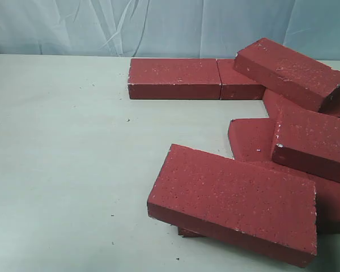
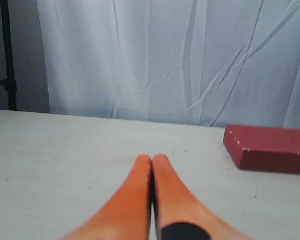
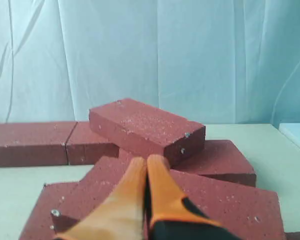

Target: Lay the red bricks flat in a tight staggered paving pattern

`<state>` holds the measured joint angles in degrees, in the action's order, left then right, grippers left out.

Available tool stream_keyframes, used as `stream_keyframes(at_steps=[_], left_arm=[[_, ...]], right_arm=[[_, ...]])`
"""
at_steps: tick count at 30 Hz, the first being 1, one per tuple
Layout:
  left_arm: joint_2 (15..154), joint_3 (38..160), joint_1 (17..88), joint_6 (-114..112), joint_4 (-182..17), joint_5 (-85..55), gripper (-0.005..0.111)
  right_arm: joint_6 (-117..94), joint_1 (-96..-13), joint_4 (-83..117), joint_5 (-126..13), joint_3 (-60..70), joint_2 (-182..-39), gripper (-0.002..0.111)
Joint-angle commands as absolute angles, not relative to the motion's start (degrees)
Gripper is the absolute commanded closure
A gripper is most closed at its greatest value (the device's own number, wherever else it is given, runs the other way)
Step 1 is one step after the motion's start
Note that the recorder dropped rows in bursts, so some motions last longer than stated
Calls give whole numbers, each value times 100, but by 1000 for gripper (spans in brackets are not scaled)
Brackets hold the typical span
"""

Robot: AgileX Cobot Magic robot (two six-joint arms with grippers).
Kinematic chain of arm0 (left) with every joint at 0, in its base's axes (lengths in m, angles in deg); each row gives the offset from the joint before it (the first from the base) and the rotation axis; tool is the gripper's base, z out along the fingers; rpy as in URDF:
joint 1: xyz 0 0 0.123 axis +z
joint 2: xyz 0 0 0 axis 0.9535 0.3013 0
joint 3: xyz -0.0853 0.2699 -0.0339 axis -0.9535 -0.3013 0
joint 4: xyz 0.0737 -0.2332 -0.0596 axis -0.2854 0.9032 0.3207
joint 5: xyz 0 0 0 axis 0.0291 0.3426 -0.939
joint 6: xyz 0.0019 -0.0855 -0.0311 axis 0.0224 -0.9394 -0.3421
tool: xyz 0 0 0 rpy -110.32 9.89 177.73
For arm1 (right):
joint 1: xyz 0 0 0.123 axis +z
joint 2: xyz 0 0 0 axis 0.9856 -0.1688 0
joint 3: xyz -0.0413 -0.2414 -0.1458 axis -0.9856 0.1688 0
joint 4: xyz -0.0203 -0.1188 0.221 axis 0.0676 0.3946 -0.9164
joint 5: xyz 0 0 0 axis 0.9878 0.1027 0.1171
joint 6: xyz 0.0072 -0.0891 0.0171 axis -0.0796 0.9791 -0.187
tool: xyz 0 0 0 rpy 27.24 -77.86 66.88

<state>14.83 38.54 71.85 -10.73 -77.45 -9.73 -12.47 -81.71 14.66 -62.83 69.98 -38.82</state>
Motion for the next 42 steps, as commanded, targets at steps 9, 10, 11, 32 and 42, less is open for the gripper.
stream_keyframes(at_steps=[9,10,11,32,42], left_arm=[[1461,3832,7186,-1493,-7140,-2685,107],[1461,3832,7186,-1771,-7175,-2847,107],[1461,3832,7186,-2050,-7276,-3001,107],[4952,6816,7146,-3390,-9412,-2502,107],[6824,7840,5820,-2625,-10518,40,107]], right_arm=[[-1247,-8196,-4,-5275,6985,-3856,109],[-1247,-8196,-4,-5287,6909,-3856,109],[-1247,-8196,-15,-5314,6842,-3856,109],[-906,-8196,399,-6548,3745,-5852,109],[-4,-8183,690,-8827,2665,-7436,109]])
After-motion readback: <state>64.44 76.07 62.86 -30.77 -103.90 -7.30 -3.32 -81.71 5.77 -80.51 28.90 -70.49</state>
